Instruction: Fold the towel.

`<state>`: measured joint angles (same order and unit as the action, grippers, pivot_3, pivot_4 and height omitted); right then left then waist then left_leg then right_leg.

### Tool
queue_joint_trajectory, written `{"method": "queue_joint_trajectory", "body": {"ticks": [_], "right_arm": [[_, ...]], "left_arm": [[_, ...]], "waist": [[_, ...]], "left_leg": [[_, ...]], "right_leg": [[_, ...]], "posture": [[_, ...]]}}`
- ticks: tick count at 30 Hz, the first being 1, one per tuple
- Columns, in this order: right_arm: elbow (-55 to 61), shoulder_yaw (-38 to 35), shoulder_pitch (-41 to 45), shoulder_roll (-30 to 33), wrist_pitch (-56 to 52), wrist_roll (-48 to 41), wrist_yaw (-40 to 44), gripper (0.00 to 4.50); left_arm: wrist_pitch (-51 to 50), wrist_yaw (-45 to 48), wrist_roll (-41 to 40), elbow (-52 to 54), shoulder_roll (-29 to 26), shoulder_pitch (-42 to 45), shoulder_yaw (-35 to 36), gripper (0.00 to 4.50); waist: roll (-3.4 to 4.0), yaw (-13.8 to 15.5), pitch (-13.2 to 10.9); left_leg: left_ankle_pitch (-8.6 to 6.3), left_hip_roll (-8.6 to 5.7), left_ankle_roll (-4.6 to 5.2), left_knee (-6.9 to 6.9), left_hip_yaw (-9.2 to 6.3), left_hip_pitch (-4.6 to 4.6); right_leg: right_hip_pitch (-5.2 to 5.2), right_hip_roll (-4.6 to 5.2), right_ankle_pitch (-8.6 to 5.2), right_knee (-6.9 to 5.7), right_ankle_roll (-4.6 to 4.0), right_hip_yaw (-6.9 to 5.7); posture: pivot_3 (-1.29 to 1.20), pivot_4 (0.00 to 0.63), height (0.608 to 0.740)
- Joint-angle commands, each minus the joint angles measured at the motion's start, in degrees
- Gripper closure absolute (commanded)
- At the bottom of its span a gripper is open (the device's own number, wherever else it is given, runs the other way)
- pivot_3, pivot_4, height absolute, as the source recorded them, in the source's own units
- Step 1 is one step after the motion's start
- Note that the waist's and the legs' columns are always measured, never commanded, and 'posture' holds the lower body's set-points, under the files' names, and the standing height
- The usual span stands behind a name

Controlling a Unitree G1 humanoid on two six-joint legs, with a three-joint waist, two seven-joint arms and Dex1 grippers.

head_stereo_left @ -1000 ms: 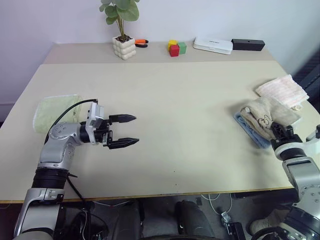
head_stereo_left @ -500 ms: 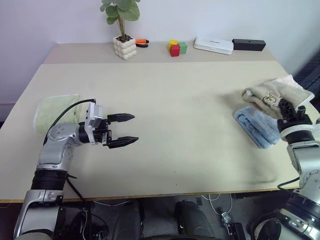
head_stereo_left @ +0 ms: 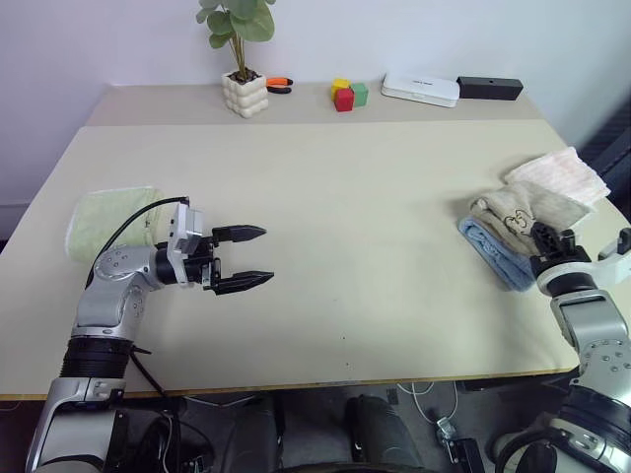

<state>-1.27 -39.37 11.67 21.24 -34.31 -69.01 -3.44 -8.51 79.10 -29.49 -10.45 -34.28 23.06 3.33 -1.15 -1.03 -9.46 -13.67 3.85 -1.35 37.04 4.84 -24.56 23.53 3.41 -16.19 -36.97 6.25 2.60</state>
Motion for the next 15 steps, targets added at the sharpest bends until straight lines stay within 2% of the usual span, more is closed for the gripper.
{"method": "queue_joint_trajectory", "body": {"ticks": [1, 3, 4, 8, 11, 12, 15], "right_arm": [[0.7, -0.6, -0.4, 0.7, 0.1, 0.3, 1.1, 4.47], [0.3, -1.0, -0.7, 1.1, 0.7, 1.4, 1.5, 4.47], [0.3, -1.0, -0.8, 1.4, 0.8, 1.8, 1.9, 3.73], [1.0, -1.2, -1.0, 2.0, 1.2, 3.5, 2.0, 1.94], [1.6, -1.8, -1.3, 2.0, 1.8, 4.2, 1.8, 0.33], [2.2, -1.8, -1.6, 2.0, 1.9, 4.4, 2.0, 0.03], [3.6, -1.1, -2.7, 2.7, 2.2, 6.4, 2.6, 0.03]], "left_arm": [[0.3, -0.2, -1.0, 1.8, -0.6, 0.1, 1.6, 0.00], [0.4, -0.2, -1.0, 1.8, -0.5, 0.1, 1.6, 0.00], [0.5, -0.3, -1.0, 1.8, -0.4, 0.1, 1.6, 0.00], [0.6, -0.7, -1.0, 1.8, 0.1, 0.3, 1.4, 0.00], [0.9, -0.9, -0.8, 1.5, 0.5, 0.6, 1.2, 0.00], [0.9, -0.9, -0.9, 1.4, 0.7, 0.7, 1.2, 0.00], [1.0, -0.9, -0.6, 0.7, 1.0, 1.1, 1.0, 0.00]], "waist": [[0.00, 0.0, 0.0], [0.00, 0.0, 0.0], [0.00, 0.0, 0.0], [0.00, 0.0, 0.0], [0.00, 0.1, 0.0], [0.00, 0.1, 0.0], [0.00, 0.2, 0.0]], "left_leg": [[0.00, 0.00, 0.00, 0.00, 0.00, 0.00], [0.00, 0.00, 0.00, 0.00, 0.00, 0.00], [0.00, 0.00, 0.00, 0.00, 0.00, 0.00], [0.00, 0.00, 0.00, 0.00, 0.00, 0.00], [0.00, 0.00, 0.00, 0.00, 0.00, 0.00], [0.00, -0.01, 0.00, 0.00, 0.00, 0.00], [0.00, -0.01, 0.00, 0.01, 0.00, 0.00]], "right_leg": [[0.00, 0.00, 0.00, 0.00, 0.00, 0.00], [0.00, 0.00, 0.00, 0.00, 0.00, 0.00], [0.00, 0.00, 0.00, 0.00, 0.00, 0.00], [0.00, 0.00, 0.00, 0.00, 0.00, 0.00], [0.00, 0.00, 0.01, 0.00, 0.02, 0.00], [-0.01, 0.00, 0.01, 0.00, 0.02, 0.00], [-0.01, 0.00, 0.02, 0.00, 0.03, 0.00]], "posture": [[0.00, 0.150, 0.735], [0.00, 0.150, 0.735], [0.00, 0.150, 0.735], [0.00, 0.150, 0.735], [0.00, 0.150, 0.735], [0.00, 0.150, 0.735], [0.00, 0.150, 0.735]]}}
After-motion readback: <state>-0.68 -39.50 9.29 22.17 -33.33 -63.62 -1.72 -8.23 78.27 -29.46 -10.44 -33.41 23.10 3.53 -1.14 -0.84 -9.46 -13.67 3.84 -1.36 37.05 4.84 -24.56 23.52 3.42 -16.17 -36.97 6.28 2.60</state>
